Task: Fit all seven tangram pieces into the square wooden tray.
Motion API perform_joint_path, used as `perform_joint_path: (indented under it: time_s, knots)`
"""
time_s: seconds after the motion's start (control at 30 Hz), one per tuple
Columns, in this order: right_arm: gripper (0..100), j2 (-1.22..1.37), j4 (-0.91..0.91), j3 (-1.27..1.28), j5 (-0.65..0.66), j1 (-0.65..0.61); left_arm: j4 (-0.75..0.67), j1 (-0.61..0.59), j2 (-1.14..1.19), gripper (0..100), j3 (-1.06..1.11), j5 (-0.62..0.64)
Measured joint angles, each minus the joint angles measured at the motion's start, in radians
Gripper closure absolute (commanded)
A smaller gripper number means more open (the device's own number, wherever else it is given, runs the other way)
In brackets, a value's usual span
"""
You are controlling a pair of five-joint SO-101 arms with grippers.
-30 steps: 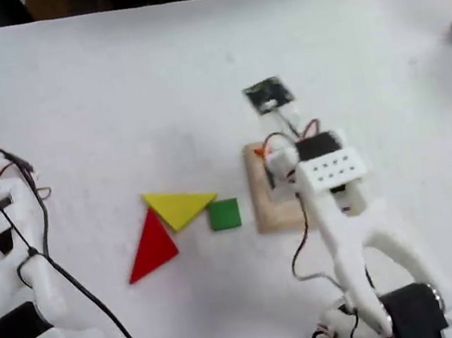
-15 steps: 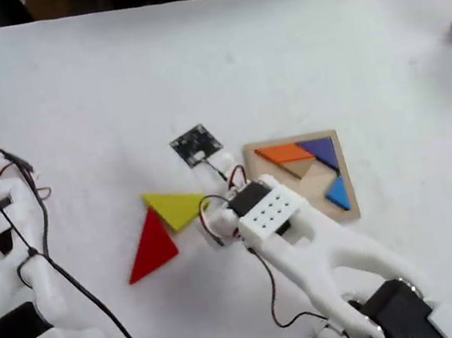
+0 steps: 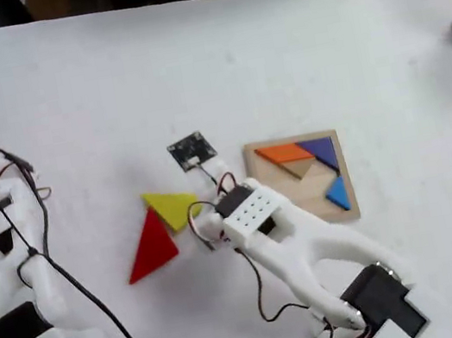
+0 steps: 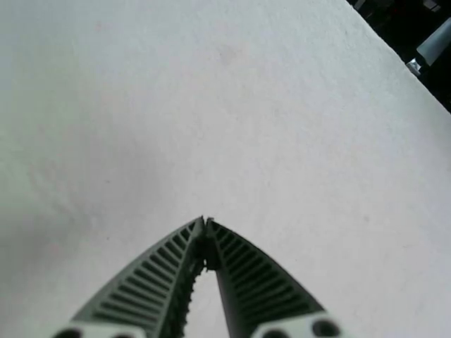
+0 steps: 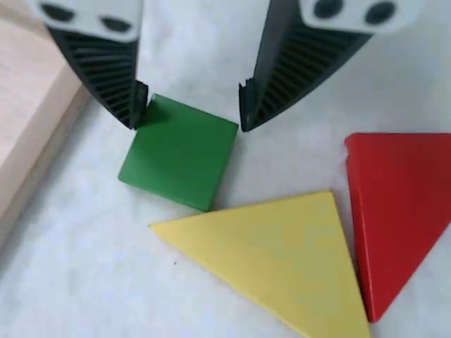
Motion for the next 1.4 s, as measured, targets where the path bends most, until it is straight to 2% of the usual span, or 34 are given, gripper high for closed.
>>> perform_joint_path:
  time_s: [0.33,0.77,1.03,1.1,1.23,1.3,1.4]
  knots:
    - [78.3,0.143,0.040,-0.141,-0.021,0.000,0.000,0.000,0.000,98,0.000,0.000]
    - [78.7,0.158,0.049,-0.173,-0.055,0.000,0.000,0.000,0.000,98,0.000,0.000]
    - [78.7,0.227,0.100,-0.229,0.064,-0.018,0.000,0.000,0.000,98,0.000,0.000]
    - [81.7,0.244,0.110,-0.245,0.083,-0.021,0.000,0.000,0.000,98,0.000,0.000]
    - [99.4,0.252,0.130,-0.259,0.094,-0.021,0.000,0.000,0.000,98,0.000,0.000]
    - [95.3,0.253,0.137,-0.265,0.100,-0.020,0.000,0.000,0.000,98,0.000,0.000]
    - [97.4,0.253,0.163,-0.269,0.101,-0.020,0.000,0.000,0.000,98,0.000,0.000]
